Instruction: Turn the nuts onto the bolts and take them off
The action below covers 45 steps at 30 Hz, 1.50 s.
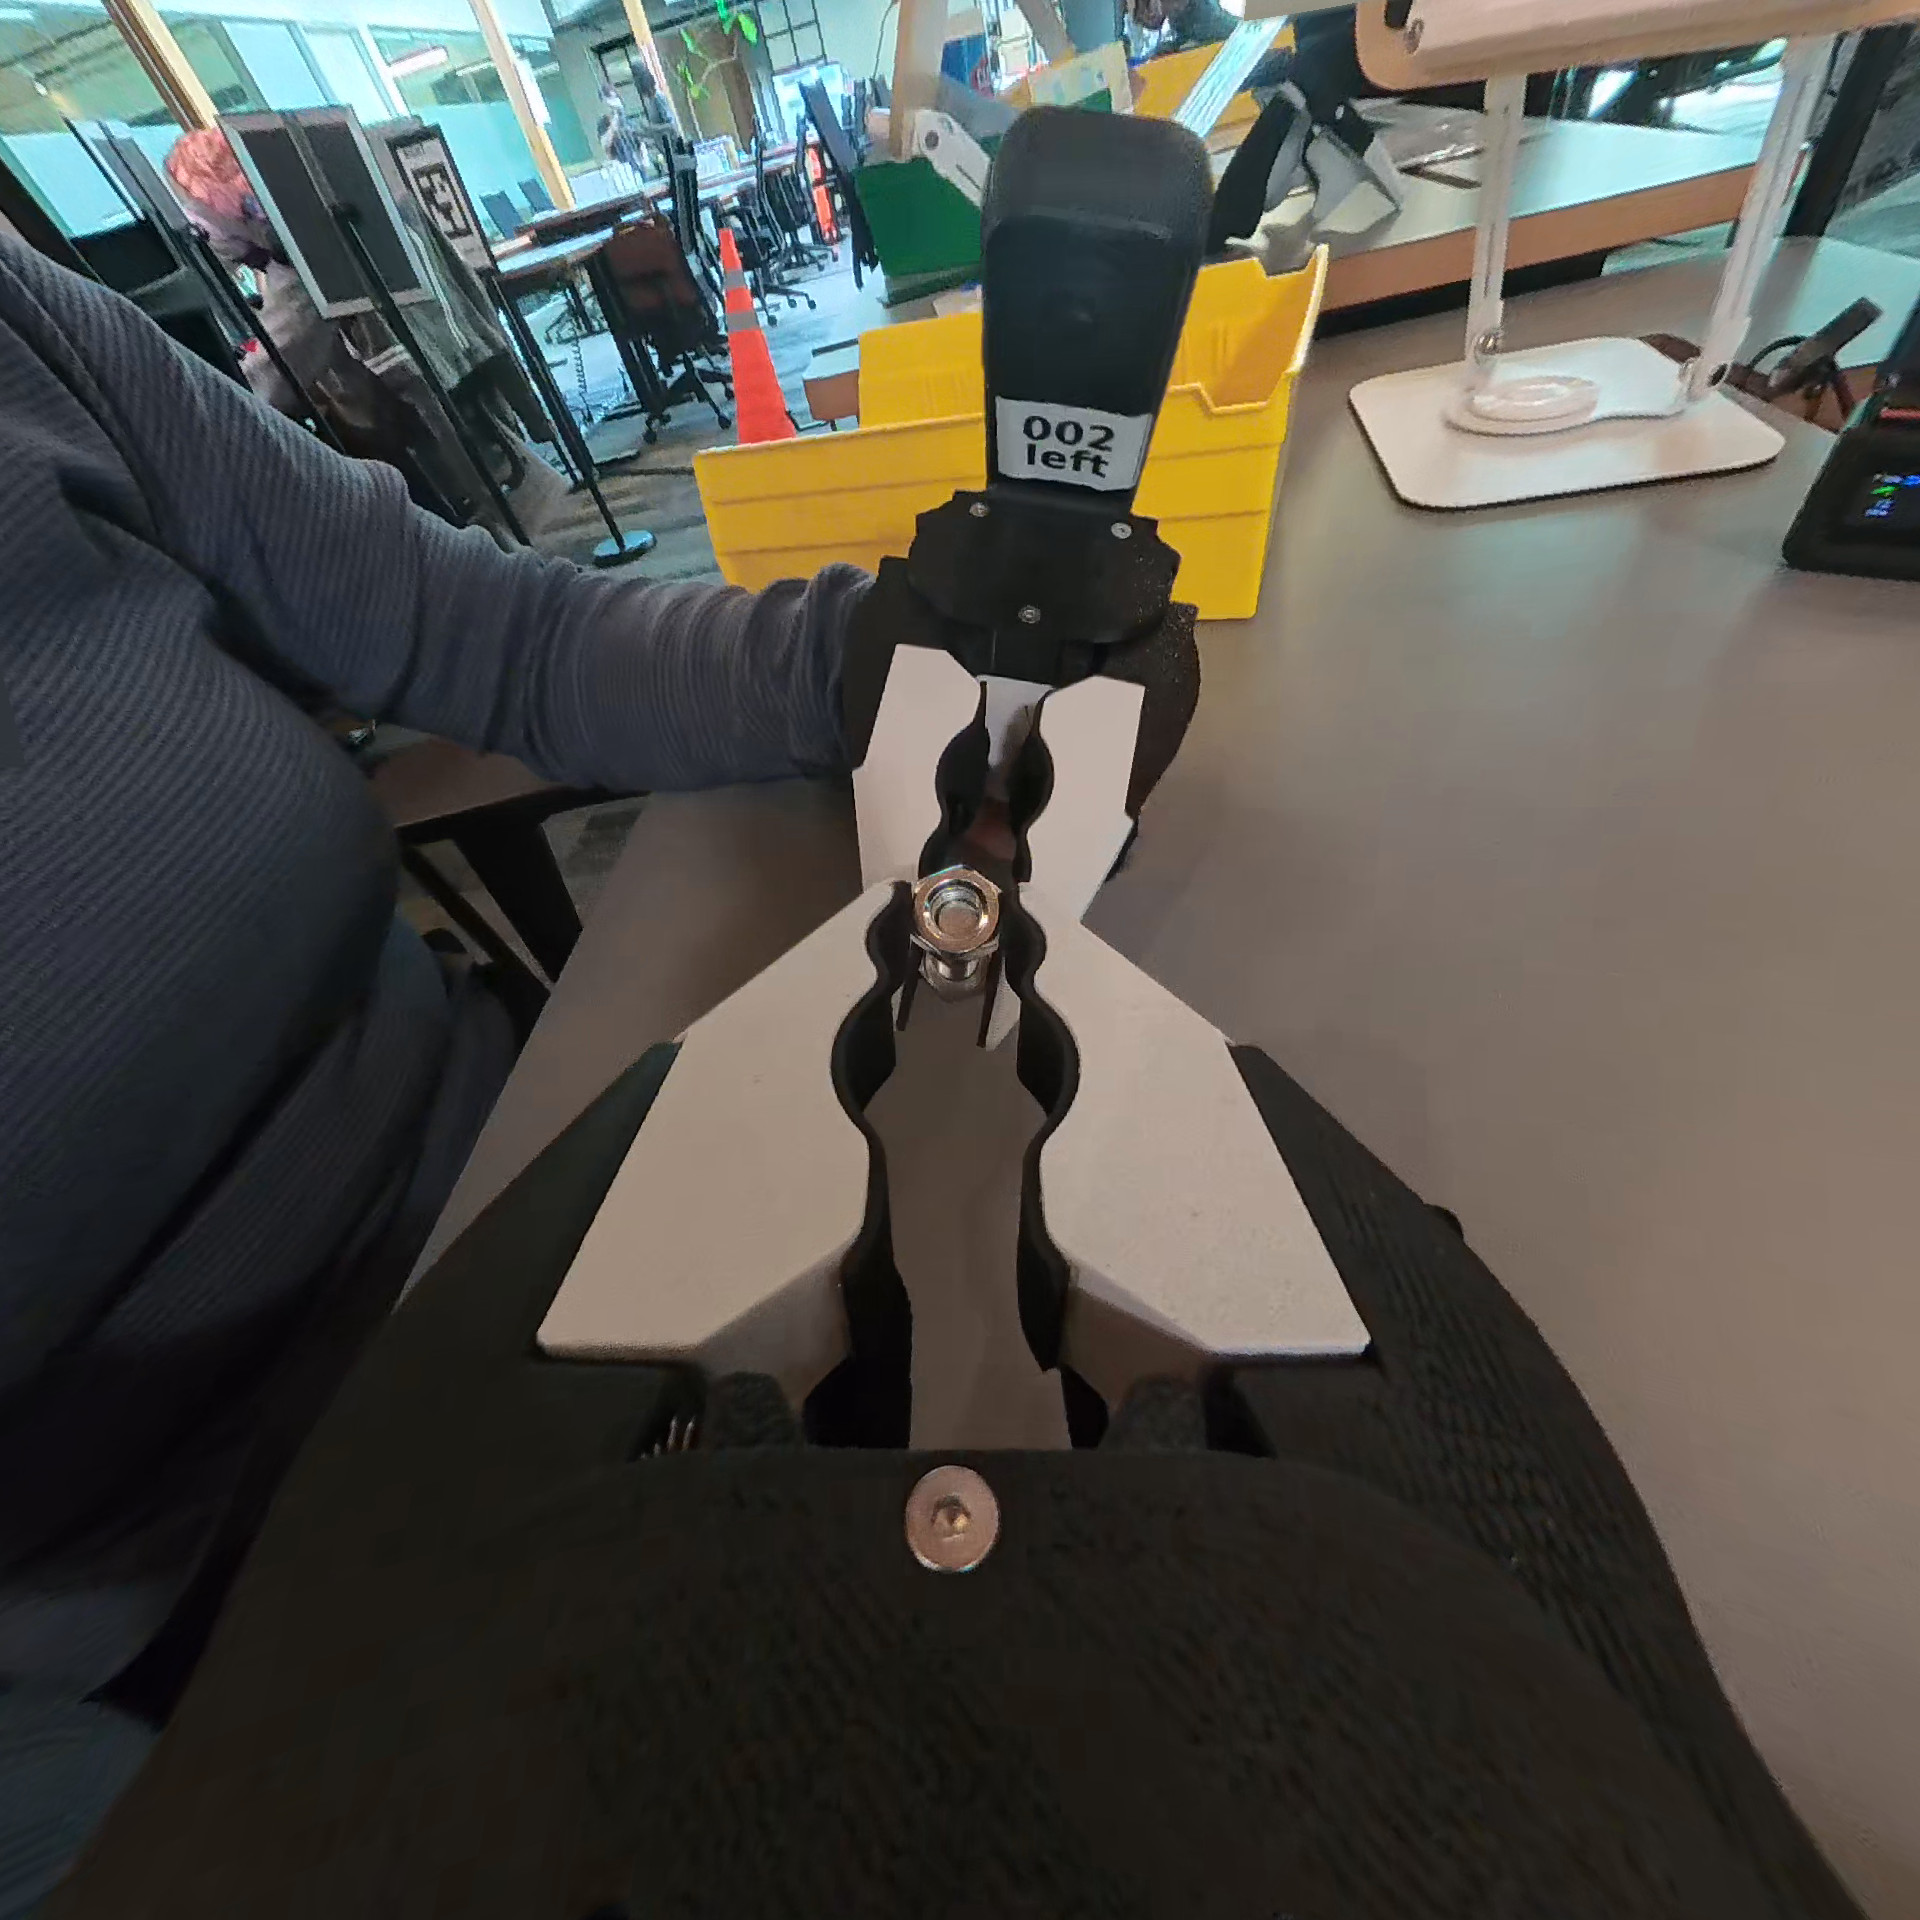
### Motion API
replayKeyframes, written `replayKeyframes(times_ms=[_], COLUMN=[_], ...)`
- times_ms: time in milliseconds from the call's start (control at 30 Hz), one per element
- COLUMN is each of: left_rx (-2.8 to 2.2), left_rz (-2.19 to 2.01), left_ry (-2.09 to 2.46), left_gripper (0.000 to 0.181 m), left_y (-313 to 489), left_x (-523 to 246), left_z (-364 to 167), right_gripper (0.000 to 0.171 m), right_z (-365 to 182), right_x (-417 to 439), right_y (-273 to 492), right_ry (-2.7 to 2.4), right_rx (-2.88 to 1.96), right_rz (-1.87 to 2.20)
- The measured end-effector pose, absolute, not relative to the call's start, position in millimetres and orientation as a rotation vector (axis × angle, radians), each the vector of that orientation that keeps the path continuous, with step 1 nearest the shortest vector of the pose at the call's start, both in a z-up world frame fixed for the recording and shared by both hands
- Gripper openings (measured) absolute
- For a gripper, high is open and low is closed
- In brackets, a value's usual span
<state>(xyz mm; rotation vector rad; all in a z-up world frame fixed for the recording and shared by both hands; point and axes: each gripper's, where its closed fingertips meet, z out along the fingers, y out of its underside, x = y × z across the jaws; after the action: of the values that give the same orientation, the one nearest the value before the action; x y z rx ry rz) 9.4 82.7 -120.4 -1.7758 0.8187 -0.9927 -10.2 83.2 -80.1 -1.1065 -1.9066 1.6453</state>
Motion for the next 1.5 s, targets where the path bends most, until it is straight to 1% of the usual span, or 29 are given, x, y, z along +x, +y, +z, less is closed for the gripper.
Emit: replayKeyframes(times_ms=[267, 400, 633, 867, 1067, 1233, 1500], left_rx=[-1.772, -1.691, -1.603, -1.568, -1.585, -1.603, -1.614], left_rz=[-0.977, -0.908, -0.641, -0.426, -0.268, -0.268, -0.271], left_ry=[0.820, 0.809, 0.689, 0.483, 0.338, 0.279, 0.279], left_gripper=[0.015, 0.015, 0.015, 0.015, 0.015, 0.015, 0.015], left_y=[83, 87, 109, 127, 136, 138, 139], left_x=[10, 11, 9, -19, -52, -64, -65], left_z=[-120, -111, -99, -88, -86, -88, -89], right_gripper=[0.016, 0.016, 0.016, 0.016, 0.016, 0.016, 0.016], right_z=[-81, -72, -61, -51, -48, -48, -49], right_x=[-9, -9, -13, -37, -68, -82, -83], right_y=[83, 84, 94, 112, 123, 128, 130], right_ry=[-1.912, -1.876, -1.796, -1.617, -1.400, -1.200, -1.156], right_rx=[-1.140, -1.124, -1.139, -1.207, -1.286, -1.309, -1.320], right_rz=[1.656, 1.663, 1.575, 1.449, 1.261, 1.159, 1.163])
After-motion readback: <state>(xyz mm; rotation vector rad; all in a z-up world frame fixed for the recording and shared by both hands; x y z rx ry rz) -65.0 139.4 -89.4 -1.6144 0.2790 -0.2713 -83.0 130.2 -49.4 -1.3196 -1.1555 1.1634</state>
